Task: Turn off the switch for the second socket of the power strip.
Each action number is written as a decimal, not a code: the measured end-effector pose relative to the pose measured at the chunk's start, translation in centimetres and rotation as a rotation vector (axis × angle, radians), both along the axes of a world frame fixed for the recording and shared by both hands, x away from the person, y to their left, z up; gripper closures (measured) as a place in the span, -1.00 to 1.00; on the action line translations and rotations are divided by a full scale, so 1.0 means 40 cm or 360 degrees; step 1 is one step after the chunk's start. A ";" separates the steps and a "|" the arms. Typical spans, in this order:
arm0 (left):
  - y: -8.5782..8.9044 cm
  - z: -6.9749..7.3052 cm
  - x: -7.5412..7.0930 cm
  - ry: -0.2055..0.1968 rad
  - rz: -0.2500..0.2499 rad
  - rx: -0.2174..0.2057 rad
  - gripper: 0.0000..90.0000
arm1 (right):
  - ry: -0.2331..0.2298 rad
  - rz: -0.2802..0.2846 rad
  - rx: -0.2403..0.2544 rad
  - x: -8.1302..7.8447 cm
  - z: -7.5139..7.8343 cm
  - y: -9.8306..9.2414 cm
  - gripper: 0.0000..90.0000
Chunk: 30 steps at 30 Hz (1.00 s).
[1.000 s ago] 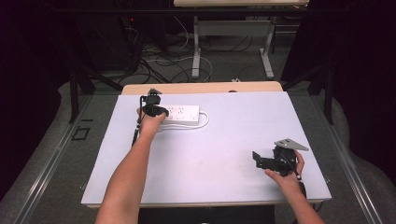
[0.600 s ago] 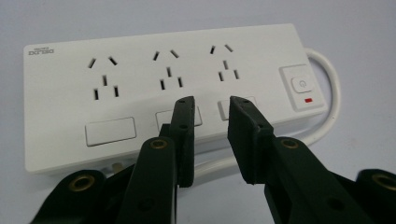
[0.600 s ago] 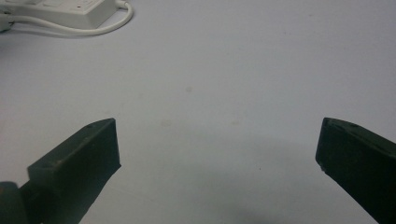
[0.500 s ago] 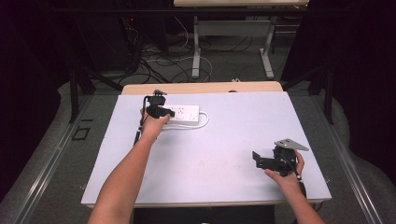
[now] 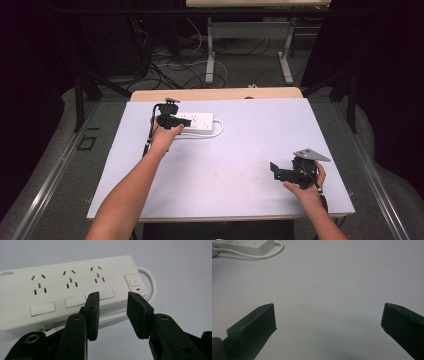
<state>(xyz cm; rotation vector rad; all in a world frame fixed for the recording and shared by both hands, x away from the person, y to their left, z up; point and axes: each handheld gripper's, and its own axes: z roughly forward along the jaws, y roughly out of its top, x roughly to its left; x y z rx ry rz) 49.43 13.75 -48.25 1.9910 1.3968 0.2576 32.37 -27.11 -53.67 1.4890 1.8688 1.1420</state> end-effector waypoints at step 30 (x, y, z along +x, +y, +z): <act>0.002 0.053 -0.119 -0.0133 -0.0129 -0.0108 -0.03 | -0.0013 0.0006 -0.0018 -0.001 0.000 0.000 -1.00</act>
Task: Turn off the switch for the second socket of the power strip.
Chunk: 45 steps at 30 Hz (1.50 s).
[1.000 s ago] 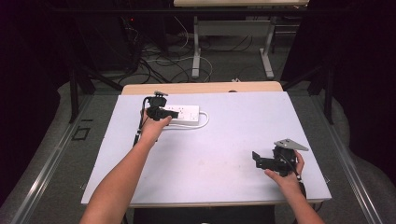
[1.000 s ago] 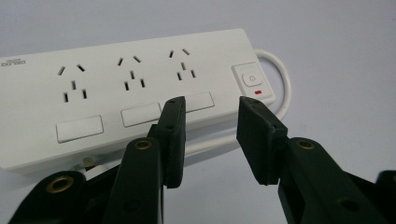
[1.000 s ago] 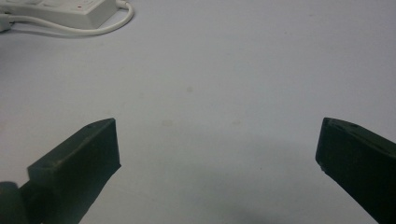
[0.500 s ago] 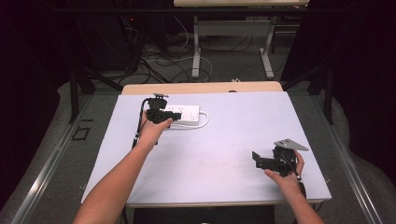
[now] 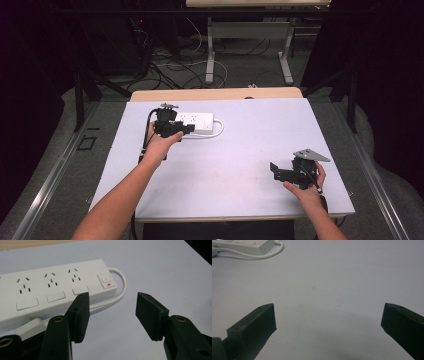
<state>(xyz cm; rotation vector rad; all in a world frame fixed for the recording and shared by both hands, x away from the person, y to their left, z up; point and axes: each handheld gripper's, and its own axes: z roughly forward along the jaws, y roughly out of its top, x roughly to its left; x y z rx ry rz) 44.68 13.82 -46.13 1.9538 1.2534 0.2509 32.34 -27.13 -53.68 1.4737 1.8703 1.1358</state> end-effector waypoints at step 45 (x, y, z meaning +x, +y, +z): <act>0.054 -0.025 -0.177 -0.0244 -0.0202 -0.0035 -0.73 | -0.0001 0.0002 -0.0007 -0.004 0.003 0.002 -1.00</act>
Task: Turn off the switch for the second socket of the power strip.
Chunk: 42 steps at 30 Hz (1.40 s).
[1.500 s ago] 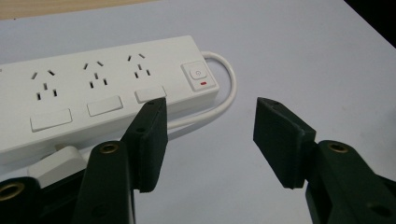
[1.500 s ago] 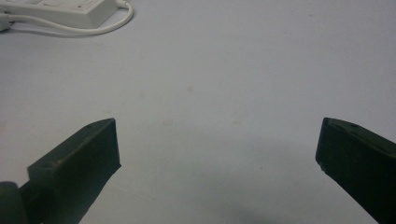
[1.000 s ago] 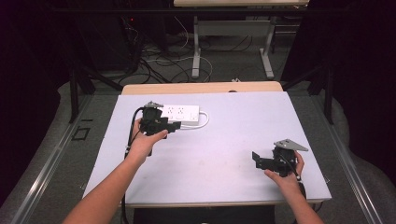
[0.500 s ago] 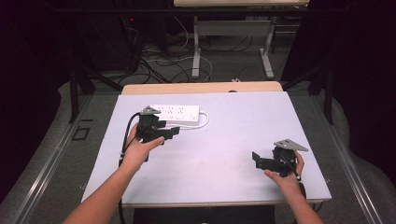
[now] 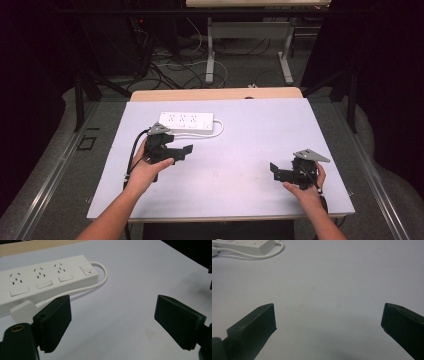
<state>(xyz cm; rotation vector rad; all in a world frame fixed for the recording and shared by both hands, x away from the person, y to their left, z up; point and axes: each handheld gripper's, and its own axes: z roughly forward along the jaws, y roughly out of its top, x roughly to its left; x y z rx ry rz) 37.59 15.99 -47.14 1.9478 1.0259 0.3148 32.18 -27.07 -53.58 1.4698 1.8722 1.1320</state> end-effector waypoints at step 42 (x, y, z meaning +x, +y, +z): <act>0.072 -0.112 -0.094 0.0006 0.0150 -0.0065 -0.98 | 0.0009 -0.0009 0.0011 -0.001 -0.001 0.004 -1.00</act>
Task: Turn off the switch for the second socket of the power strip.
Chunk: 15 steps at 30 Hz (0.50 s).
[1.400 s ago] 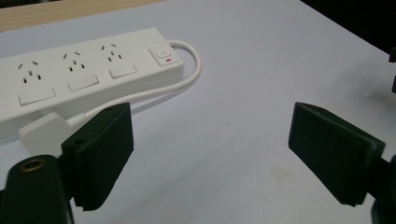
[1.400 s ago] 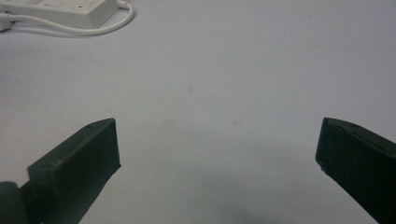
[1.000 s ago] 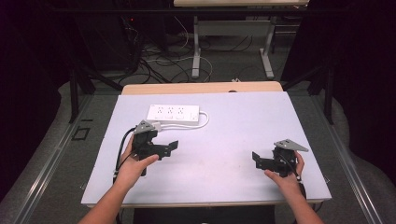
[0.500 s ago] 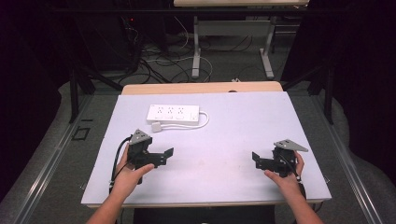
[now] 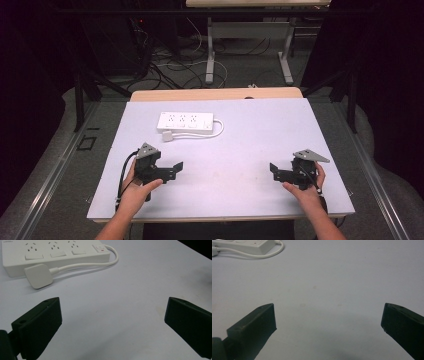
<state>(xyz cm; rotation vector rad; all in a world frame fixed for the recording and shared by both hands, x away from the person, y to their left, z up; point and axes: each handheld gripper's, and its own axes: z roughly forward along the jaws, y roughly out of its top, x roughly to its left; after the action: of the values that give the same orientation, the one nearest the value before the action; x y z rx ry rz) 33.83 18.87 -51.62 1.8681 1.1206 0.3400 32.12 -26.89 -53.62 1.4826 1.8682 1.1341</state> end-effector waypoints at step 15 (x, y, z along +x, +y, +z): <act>0.006 -0.035 0.001 0.0024 0.0032 0.0032 -0.96 | -0.0014 0.0003 -0.0012 0.001 -0.001 0.001 -1.00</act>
<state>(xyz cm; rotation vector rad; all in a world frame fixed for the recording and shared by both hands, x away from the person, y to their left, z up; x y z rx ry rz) 33.87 19.12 -53.02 1.8806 1.1509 0.3502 32.18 -26.86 -53.65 1.4696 1.8663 1.1311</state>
